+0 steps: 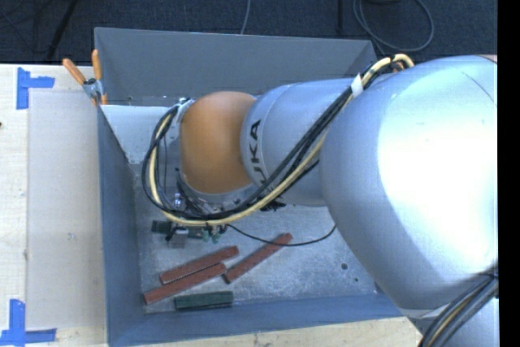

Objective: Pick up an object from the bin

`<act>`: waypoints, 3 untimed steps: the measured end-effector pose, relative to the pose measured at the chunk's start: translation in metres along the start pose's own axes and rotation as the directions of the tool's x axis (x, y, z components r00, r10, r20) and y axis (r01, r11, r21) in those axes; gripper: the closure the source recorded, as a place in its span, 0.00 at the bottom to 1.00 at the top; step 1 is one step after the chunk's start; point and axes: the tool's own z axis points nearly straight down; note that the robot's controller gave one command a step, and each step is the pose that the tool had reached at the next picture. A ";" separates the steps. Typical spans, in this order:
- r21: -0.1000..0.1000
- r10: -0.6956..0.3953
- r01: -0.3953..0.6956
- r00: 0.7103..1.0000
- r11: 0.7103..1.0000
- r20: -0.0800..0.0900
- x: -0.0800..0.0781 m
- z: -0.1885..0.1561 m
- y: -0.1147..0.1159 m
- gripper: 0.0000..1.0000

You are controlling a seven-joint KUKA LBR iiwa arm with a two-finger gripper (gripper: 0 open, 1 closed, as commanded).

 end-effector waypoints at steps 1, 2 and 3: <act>0.000 0.000 0.000 1.000 1.000 0.000 0.000 0.000 0.000 1.00; 0.000 0.001 -0.001 1.000 1.000 -0.001 0.001 -0.002 0.000 1.00; 0.001 0.002 -0.002 1.000 1.000 -0.002 0.001 -0.012 -0.001 1.00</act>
Offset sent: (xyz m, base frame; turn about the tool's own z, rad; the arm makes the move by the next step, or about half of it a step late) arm 0.0000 0.0000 0.0344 0.0000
